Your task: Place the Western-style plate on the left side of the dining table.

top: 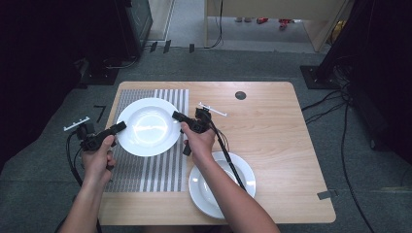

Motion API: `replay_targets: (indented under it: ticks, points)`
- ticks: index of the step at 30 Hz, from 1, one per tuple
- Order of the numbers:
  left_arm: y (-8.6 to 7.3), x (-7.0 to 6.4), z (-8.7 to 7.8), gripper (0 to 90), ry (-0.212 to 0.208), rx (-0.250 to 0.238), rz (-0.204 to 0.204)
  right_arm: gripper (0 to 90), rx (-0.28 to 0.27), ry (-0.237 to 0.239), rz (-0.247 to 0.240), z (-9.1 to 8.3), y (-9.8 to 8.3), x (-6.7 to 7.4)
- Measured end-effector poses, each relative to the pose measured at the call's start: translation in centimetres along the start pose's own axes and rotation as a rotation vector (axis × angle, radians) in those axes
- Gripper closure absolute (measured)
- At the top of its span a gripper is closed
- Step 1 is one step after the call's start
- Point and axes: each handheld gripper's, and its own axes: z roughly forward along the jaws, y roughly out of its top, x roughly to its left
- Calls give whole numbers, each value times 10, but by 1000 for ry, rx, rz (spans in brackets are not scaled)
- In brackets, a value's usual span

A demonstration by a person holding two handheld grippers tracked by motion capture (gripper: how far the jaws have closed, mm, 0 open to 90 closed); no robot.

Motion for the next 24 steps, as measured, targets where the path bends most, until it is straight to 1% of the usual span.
replay_targets:
  ticks: [1, 5, 6, 7, 8, 9, 13, 14, 15, 16, 17, 19, 21, 22, 24]
  points:
    - [0, 0, 0, 748, 0, 0, 0, 791, 0, 0, 0, 0, 0, 0]
    - [1, 14, 6, 748, 10, 2, -33, 793, 16, -11, -7, 13, -1, 1]
    - [1, 17, 8, 748, 10, 2, -36, 793, 21, -15, -2, 16, -1, 1]
    - [1, 19, 10, 748, 12, 5, -42, 792, 20, -18, -10, 19, -1, -1]
    - [1, 22, 12, 748, 14, 9, -46, 791, 30, -27, 1, 25, -1, -5]
    - [0, 24, 15, 748, 18, 14, -48, 791, 30, -27, 1, 25, -1, -5]
    - [-1, 31, 27, 746, 33, 29, -60, 789, 41, -47, 15, 34, -2, -14]
    - [-1, 33, 30, 745, 37, 32, -62, 788, 50, -60, 23, 38, -1, -18]
    - [-1, 34, 34, 745, 40, 36, -63, 788, 50, -60, 23, 38, -1, -18]
    - [-1, 37, 40, 745, 44, 45, -70, 785, 50, -79, 24, 42, 0, -23]
    - [-1, 37, 40, 744, 44, 45, -70, 785, 50, -79, 24, 42, 0, -23]
    - [0, 39, 47, 744, 59, 53, -72, 781, 54, -97, 30, 46, 0, -27]
    - [0, 42, 52, 745, 74, 55, -83, 777, 60, -110, 35, 50, -1, -31]
    - [0, 44, 54, 745, 83, 52, -88, 774, 67, -123, 33, 56, -3, -33]
    - [1, 46, 55, 744, 91, 51, -91, 773, 68, -123, 35, 58, -3, -34]
